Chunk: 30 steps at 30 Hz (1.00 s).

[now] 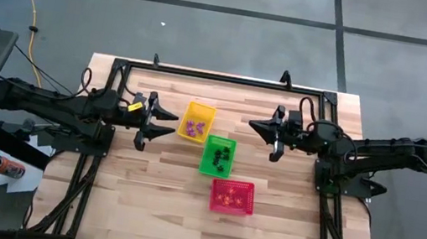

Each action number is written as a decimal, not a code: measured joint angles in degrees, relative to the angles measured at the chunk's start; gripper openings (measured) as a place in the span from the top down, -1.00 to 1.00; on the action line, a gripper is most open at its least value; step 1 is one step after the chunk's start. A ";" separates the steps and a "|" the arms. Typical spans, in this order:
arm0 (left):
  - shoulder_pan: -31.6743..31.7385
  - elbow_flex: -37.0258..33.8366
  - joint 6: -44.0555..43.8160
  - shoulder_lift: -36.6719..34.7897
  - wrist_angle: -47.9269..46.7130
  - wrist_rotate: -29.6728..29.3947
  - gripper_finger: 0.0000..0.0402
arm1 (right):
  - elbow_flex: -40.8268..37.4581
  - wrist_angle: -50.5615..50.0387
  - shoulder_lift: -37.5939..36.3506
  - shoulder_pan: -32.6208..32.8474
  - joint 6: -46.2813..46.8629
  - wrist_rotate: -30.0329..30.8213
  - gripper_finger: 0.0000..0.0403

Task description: Sort Halloween decoration

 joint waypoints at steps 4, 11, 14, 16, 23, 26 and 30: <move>0.53 0.00 0.00 0.00 0.01 -0.01 0.06 | 0.00 0.24 0.00 -0.01 -0.11 -0.24 0.99; 0.80 0.00 -0.05 0.00 0.00 -0.02 0.06 | 0.00 0.22 -0.01 -0.02 -0.12 -0.48 0.99; 0.80 0.00 -0.07 0.00 0.02 -0.02 0.06 | 0.00 0.22 0.00 -0.01 -0.08 -0.48 0.99; 0.80 0.00 -0.07 0.00 0.02 -0.02 0.06 | 0.00 0.20 -0.01 -0.01 1.12 -0.48 0.99; 0.80 0.00 -0.09 0.00 0.02 -0.02 0.06 | 0.00 0.18 0.00 -0.04 5.42 0.92 0.99; 0.80 0.00 -0.09 0.00 0.02 -0.02 0.06 | 0.00 0.20 0.00 -0.07 5.45 1.55 0.99; 0.80 0.02 -0.11 0.00 0.02 -0.02 0.06 | 0.21 0.83 -0.02 -0.21 10.82 12.10 0.98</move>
